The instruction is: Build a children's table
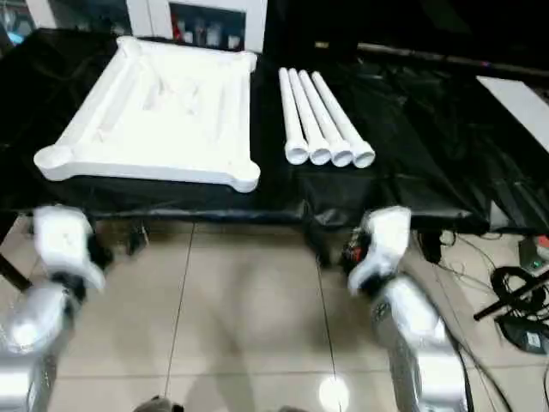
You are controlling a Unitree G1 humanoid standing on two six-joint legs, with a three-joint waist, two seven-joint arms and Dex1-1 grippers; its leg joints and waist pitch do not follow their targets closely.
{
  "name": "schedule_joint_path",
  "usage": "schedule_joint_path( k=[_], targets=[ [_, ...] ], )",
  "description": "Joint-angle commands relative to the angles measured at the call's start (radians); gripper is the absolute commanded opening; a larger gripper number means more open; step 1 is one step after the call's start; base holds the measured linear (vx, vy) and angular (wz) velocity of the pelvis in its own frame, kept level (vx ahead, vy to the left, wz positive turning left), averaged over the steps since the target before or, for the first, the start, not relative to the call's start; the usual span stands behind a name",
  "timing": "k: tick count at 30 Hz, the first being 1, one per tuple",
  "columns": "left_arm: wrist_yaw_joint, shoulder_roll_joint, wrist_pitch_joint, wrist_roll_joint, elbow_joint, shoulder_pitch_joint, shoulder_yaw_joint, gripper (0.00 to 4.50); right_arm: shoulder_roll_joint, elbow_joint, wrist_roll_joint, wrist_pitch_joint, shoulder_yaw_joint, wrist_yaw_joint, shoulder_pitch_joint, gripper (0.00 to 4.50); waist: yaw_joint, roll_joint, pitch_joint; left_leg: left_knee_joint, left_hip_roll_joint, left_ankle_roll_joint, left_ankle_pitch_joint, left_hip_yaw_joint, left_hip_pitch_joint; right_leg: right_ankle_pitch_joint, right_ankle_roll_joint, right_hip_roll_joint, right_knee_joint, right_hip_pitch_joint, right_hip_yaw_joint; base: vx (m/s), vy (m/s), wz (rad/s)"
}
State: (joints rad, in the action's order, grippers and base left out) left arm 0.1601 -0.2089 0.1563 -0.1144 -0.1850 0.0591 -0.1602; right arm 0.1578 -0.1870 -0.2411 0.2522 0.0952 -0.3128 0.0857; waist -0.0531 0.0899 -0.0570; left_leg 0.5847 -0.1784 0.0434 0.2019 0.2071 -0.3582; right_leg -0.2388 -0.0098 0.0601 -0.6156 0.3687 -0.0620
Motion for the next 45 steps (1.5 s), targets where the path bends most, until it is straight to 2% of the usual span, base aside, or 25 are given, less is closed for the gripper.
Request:
schedule_joint_path(
  k=[1,4,6,10,15,18,25,26,27,28,29,30,31,32,33,34,35,36,37,38,39,40,42,43,45],
  targets=[
    [-0.050,0.016,0.006,-0.015,0.020,0.027,-0.023,4.49,0.010,0.031,0.062,-0.025,0.004,0.045,0.022,4.50,0.003,-0.012,0.040,-0.074,-0.066,0.017,0.144,-0.039,0.014,-0.066,-0.130,0.083,0.071,-0.018,0.066,0.000,0.000,0.00],
    [-0.062,0.010,0.036,0.006,0.028,0.083,-0.006,4.49,0.032,0.100,0.115,0.027,-0.023,0.070,0.077,4.50,0.002,-0.003,0.040,-0.071,-0.063,0.006,0.099,-0.039,0.016,-0.013,-0.124,0.080,0.063,-0.020,0.065,0.000,0.000,0.00],
    [-0.068,0.003,0.050,0.084,0.023,0.110,0.048,4.49,-0.002,0.125,0.020,0.053,0.010,0.053,0.107,4.50,-0.001,-0.038,0.055,-0.062,-0.064,-0.009,0.035,-0.040,0.020,0.136,-0.135,0.079,0.050,-0.024,0.065,0.000,0.000,0.00],
    [-0.077,0.040,0.075,0.064,0.013,0.113,0.059,4.49,-0.018,0.127,0.007,0.073,0.005,0.067,0.143,4.50,0.000,-0.015,0.056,-0.052,-0.062,-0.043,-0.037,-0.033,0.010,0.291,-0.194,0.077,0.038,-0.033,0.066,0.000,0.000,0.00],
    [-0.080,0.021,0.071,0.098,0.012,0.083,0.090,4.49,-0.036,0.146,0.007,0.093,0.004,0.074,0.163,4.50,0.002,-0.003,0.027,-0.078,-0.059,0.011,0.452,-0.029,0.055,-0.509,-0.124,0.072,0.120,-0.045,0.046,0.000,0.000,0.00],
    [-0.096,0.018,0.104,0.100,0.010,0.103,0.055,4.49,-0.040,0.219,0.043,0.046,-0.022,0.081,0.190,4.50,0.005,0.002,0.016,-0.073,-0.052,0.018,0.546,-0.031,0.093,-0.688,-0.090,0.073,0.155,-0.048,0.029,0.000,0.000,0.00],
    [-0.094,-0.002,0.117,0.104,0.039,0.149,0.050,4.49,-0.064,0.255,0.063,0.007,-0.076,0.064,0.225,4.50,0.012,-0.005,0.054,-0.097,-0.054,-0.052,0.298,-0.032,0.109,-0.164,-0.186,0.061,0.098,-0.111,0.017,0.089,0.016,-0.03],
    [-0.096,-0.004,0.118,0.108,0.051,0.160,0.054,4.49,-0.062,0.261,0.068,-0.007,-0.086,0.050,0.226,4.50,-0.034,-0.003,0.074,-0.018,0.028,-0.220,0.133,-0.036,-0.029,-0.095,-0.091,0.128,0.154,-0.235,0.012,0.098,0.028,0.36],
    [-0.096,-0.005,0.119,0.109,0.057,0.165,0.055,4.49,-0.061,0.266,0.079,-0.023,-0.093,0.053,0.226,4.50,-0.036,-0.004,0.071,0.038,0.018,-0.299,0.036,-0.071,-0.083,-0.116,-0.046,0.181,0.176,-0.266,0.015,0.098,0.028,0.36],
    [-0.095,-0.005,0.120,0.110,0.059,0.168,0.056,4.49,-0.060,0.268,0.084,-0.031,-0.096,0.054,0.225,4.50,-0.036,-0.004,0.071,0.038,0.018,-0.299,0.036,-0.071,-0.083,-0.116,-0.046,0.181,0.176,-0.266,0.015,0.162,0.034,0.68],
    [-0.092,-0.005,0.120,0.110,0.063,0.172,0.058,4.49,-0.063,0.271,0.085,-0.038,-0.096,0.058,0.223,4.50,-0.018,-0.034,0.072,-0.004,0.017,-0.337,-0.136,-0.096,-0.037,-0.023,-0.005,0.073,0.145,-0.251,-0.087,0.239,0.030,0.68],
    [-0.090,-0.004,0.122,0.110,0.065,0.174,0.059,4.49,-0.067,0.274,0.084,-0.041,-0.094,0.060,0.223,4.50,0.001,-0.046,0.073,-0.016,0.020,-0.411,-0.231,-0.144,0.049,0.008,0.021,-0.005,0.087,-0.203,-0.122,0.239,0.030,0.68],
    [-0.087,-0.004,0.125,0.111,0.063,0.175,0.061,4.49,-0.072,0.274,0.081,-0.043,-0.091,0.062,0.221,4.50,0.041,-0.067,0.098,0.013,-0.037,-0.633,-0.385,-0.318,0.288,-0.245,0.067,-0.061,-0.075,0.024,-0.118,0.311,-0.005,0.52],
    [-0.075,-0.006,0.129,0.109,0.064,0.180,0.071,4.49,-0.092,0.274,0.052,-0.031,-0.070,0.076,0.215,4.50,0.058,-0.050,0.095,0.031,-0.109,-0.545,-0.774,-0.322,0.294,-0.257,0.084,-0.002,-0.134,0.106,-0.061,0.262,-0.088,0.14],
    [-0.073,-0.006,0.130,0.109,0.064,0.180,0.073,4.49,-0.094,0.273,0.049,-0.027,-0.067,0.079,0.214,4.50,0.033,-0.052,0.082,0.025,-0.101,-0.495,-0.801,-0.289,0.259,-0.189,0.108,0.013,-0.147,0.121,-0.040,0.262,-0.088,0.14],
    [-0.071,-0.007,0.131,0.110,0.067,0.182,0.075,4.49,-0.092,0.273,0.054,-0.029,-0.070,0.083,0.213,4.50,0.039,-0.019,0.075,-0.035,-0.075,-0.423,-0.622,-0.235,0.201,-0.051,0.100,0.019,-0.155,0.113,-0.015,0.041,-0.119,-0.10],
    [-0.071,-0.008,0.125,0.114,0.076,0.183,0.080,4.49,-0.085,0.274,0.066,-0.042,-0.078,0.083,0.208,4.50,0.031,-0.002,0.069,-0.050,-0.025,-0.354,-0.419,-0.158,0.187,0.124,0.017,0.019,-0.104,0.135,-0.009,0.017,-0.057,-0.01],
    [-0.071,-0.009,0.123,0.112,0.082,0.184,0.082,4.49,-0.084,0.272,0.068,-0.045,-0.079,0.083,0.202,4.50,0.036,0.039,0.063,-0.057,0.045,-0.295,-0.172,-0.092,0.169,0.194,-0.049,0.035,0.016,0.072,0.031,0.017,-0.057,-0.01],
    [-0.072,-0.008,0.122,0.111,0.085,0.185,0.083,4.49,-0.084,0.270,0.068,-0.046,-0.079,0.083,0.199,4.50,0.026,0.067,0.065,-0.032,0.094,-0.256,-0.023,-0.055,0.120,0.075,-0.050,0.049,0.044,-0.004,0.090,0.170,-0.007,0.24],
    [-0.073,-0.008,0.122,0.109,0.087,0.184,0.085,4.49,-0.085,0.264,0.067,-0.047,-0.076,0.084,0.191,4.50,-0.025,0.051,0.043,0.140,0.133,-0.163,0.225,-0.070,0.101,-0.446,-0.201,0.198,0.166,-0.058,0.237,0.202,0.015,0.31],
    [-0.073,-0.008,0.122,0.109,0.087,0.184,0.085,4.49,-0.085,0.264,0.067,-0.047,-0.076,0.084,0.191,4.50,-0.029,0.057,0.050,0.168,0.108,-0.110,0.223,-0.097,0.082,-0.506,-0.311,0.211,0.155,-0.088,0.251,0.202,0.015,0.31],
    [-0.070,-0.009,0.126,0.108,0.087,0.183,0.089,4.49,-0.086,0.260,0.068,-0.045,-0.074,0.086,0.186,4.50,-0.032,0.049,0.061,0.190,0.089,-0.025,0.152,-0.129,0.020,-0.403,-0.419,0.189,0.111,-0.150,0.237,0.193,0.027,0.13],
    [-0.058,-0.013,0.129,0.109,0.088,0.181,0.094,4.49,-0.091,0.253,0.074,-0.041,-0.068,0.094,0.178,4.50,-0.031,0.025,0.053,0.203,0.064,0.034,0.092,-0.150,-0.016,-0.178,-0.500,0.193,0.111,-0.154,0.215,0.161,0.023,0.06],
    [-0.058,-0.013,0.129,0.109,0.088,0.181,0.094,4.49,-0.091,0.253,0.074,-0.041,-0.068,0.094,0.178,4.50,-0.028,0.006,0.042,0.173,0.035,0.044,0.042,-0.160,-0.027,-0.165,-0.497,0.176,0.124,-0.137,0.170,0.143,0.045,0.09],
    [-0.050,-0.014,0.130,0.110,0.091,0.181,0.091,4.49,-0.091,0.247,0.073,-0.036,-0.068,0.101,0.174,4.50,-0.010,-0.056,0.036,-0.002,-0.002,0.022,-0.041,-0.146,-0.002,-0.302,-0.330,0.055,0.110,-0.103,0.045,0.146,0.103,0.11]
  ],
)
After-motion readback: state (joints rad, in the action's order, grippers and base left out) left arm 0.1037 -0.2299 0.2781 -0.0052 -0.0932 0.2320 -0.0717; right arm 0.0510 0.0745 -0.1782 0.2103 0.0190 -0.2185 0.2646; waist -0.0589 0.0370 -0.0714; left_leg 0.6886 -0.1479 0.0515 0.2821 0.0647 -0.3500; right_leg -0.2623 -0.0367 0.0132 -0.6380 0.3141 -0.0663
